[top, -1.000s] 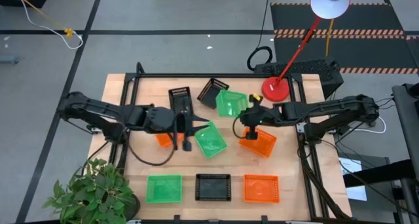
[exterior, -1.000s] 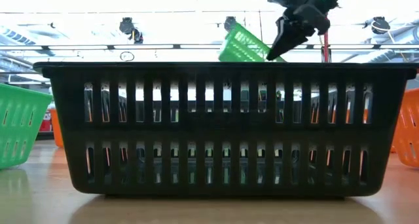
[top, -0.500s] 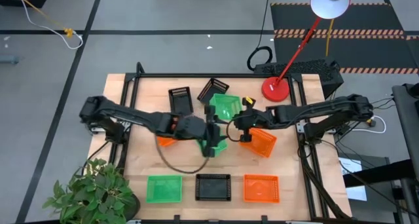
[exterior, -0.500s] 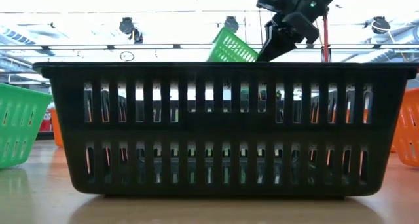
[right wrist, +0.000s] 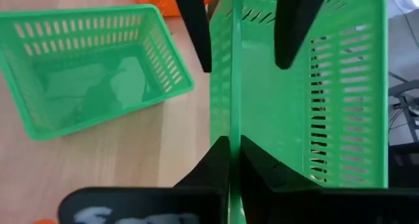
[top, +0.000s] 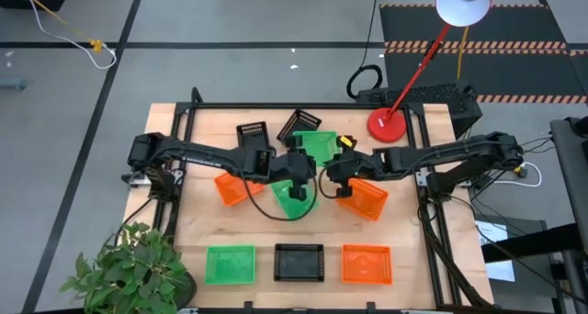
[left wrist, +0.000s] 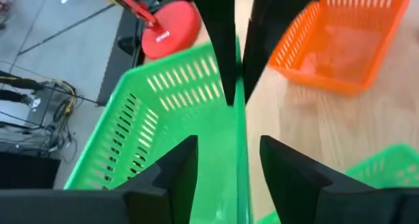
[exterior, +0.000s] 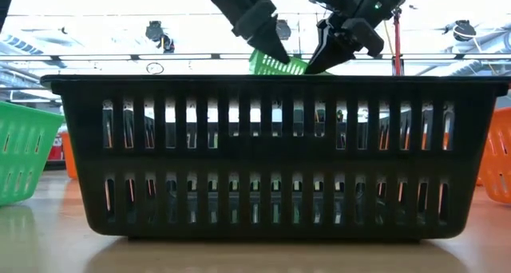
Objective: Stack baskets by color
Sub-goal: Stack the top green bin on top of the bottom green bin
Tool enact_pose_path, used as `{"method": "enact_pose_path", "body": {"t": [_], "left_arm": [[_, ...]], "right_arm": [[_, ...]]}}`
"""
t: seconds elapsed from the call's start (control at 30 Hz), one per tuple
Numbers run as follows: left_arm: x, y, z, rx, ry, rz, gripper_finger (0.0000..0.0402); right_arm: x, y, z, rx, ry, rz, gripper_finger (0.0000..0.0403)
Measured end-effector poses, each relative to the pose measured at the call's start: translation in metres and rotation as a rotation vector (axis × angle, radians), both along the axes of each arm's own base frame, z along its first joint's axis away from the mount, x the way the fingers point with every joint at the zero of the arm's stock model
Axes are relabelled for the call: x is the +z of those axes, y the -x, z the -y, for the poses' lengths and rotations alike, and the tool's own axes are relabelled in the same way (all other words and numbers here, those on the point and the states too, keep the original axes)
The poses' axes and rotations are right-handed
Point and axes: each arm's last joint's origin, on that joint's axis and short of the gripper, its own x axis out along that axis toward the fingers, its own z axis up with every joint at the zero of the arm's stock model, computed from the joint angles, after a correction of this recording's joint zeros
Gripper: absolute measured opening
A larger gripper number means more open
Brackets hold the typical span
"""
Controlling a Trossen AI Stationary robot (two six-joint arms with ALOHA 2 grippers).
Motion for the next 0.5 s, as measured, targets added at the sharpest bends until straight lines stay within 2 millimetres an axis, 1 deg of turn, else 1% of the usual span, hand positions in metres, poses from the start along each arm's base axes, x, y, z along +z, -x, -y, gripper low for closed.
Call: {"method": "enact_pose_path", "body": {"t": [0.17, 0.43, 0.5], "left_arm": [[-0.0066, 0.0008, -0.0041, -0.009, -0.022, -0.061, 0.0123], [-0.0069, 0.0016, -0.0057, -0.034, -0.046, -0.086, 0.0027], [-0.0069, 0.0017, -0.0063, -0.036, -0.053, -0.09, 0.001]], "right_arm": [[0.0002, 0.0, 0.0002, 0.001, 0.021, -0.004, 0.0008], [0.0019, -0.0012, -0.0006, 0.007, 0.028, 0.014, 0.0008], [0.0022, -0.0015, -0.0004, 0.007, 0.028, 0.019, 0.0009]]}}
